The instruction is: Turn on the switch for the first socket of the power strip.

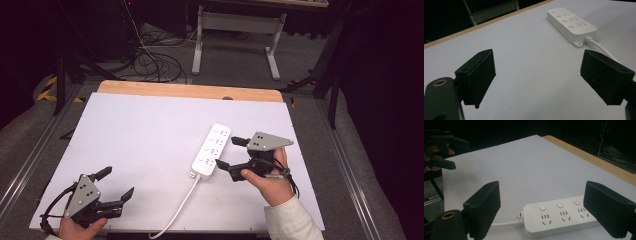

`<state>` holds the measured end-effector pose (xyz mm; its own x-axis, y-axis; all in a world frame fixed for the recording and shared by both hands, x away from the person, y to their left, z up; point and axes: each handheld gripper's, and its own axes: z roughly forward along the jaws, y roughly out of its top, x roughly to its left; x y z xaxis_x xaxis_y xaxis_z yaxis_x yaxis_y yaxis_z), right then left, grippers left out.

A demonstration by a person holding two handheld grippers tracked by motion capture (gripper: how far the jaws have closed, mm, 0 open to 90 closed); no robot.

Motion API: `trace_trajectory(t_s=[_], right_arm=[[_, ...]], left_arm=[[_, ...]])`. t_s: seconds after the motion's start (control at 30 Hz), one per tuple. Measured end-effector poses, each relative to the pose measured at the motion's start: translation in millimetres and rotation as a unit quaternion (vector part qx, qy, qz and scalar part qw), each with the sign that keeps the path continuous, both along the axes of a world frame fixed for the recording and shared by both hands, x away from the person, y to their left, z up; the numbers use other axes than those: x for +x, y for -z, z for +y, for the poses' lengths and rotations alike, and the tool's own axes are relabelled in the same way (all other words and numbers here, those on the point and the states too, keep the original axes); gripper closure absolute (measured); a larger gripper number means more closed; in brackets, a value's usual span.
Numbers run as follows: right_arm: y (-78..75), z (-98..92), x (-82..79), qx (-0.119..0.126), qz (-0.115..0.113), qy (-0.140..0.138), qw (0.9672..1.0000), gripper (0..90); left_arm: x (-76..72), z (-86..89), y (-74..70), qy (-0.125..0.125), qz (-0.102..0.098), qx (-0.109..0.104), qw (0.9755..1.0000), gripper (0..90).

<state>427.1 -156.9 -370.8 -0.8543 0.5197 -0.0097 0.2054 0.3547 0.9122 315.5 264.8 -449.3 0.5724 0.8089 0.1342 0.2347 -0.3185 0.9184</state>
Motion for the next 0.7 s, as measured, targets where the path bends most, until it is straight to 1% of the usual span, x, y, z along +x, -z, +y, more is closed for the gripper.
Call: trace_trajectory(t_s=[0.13, 0.3, 0.47, 0.57, 0.6, 0.67, 0.7], right_arm=[[3.6, -10.5, -4.7, 0.003, 0.01, 0.001, 0.9999, 15.2], [10.7, -23.5, -12.9, 0.01, 0.012, 0.007, 0.9998, 15.2], [19.2, -36.8, -18.6, 0.006, 0.018, 0.015, 0.9997, 15.0], [24.7, -44.3, -21.6, 0.006, 0.016, 0.02, 0.9997, 15.0], [27.6, -47.9, -22.9, 0.006, 0.017, 0.022, 0.9996, 15.0], [32.9, -53.6, -24.9, 0.009, 0.016, 0.026, 0.9995, 15.0], [35.9, -56.5, -26.1, 0.011, 0.018, 0.027, 0.9994, 15.0]], left_arm=[[0.0, 0.1, 0.0, -0.001, 0.0, -0.002, 1.0, 13.4], [0.0, 0.6, -0.6, 0.0, 0.002, 0.0, 1.0, 13.7], [-0.1, 0.9, -1.1, 0.001, 0.004, 0.001, 1.0, 13.9], [-0.3, 0.8, -1.1, 0.002, 0.007, -0.003, 1.0, 14.0], [-0.1, 1.1, -1.4, 0.002, 0.006, 0.0, 1.0, 14.0], [-0.6, 0.1, -1.2, 0.002, 0.007, 0.001, 1.0, 14.5], [-0.7, 0.4, -1.6, 0.002, 0.004, 0.005, 1.0, 14.5]])
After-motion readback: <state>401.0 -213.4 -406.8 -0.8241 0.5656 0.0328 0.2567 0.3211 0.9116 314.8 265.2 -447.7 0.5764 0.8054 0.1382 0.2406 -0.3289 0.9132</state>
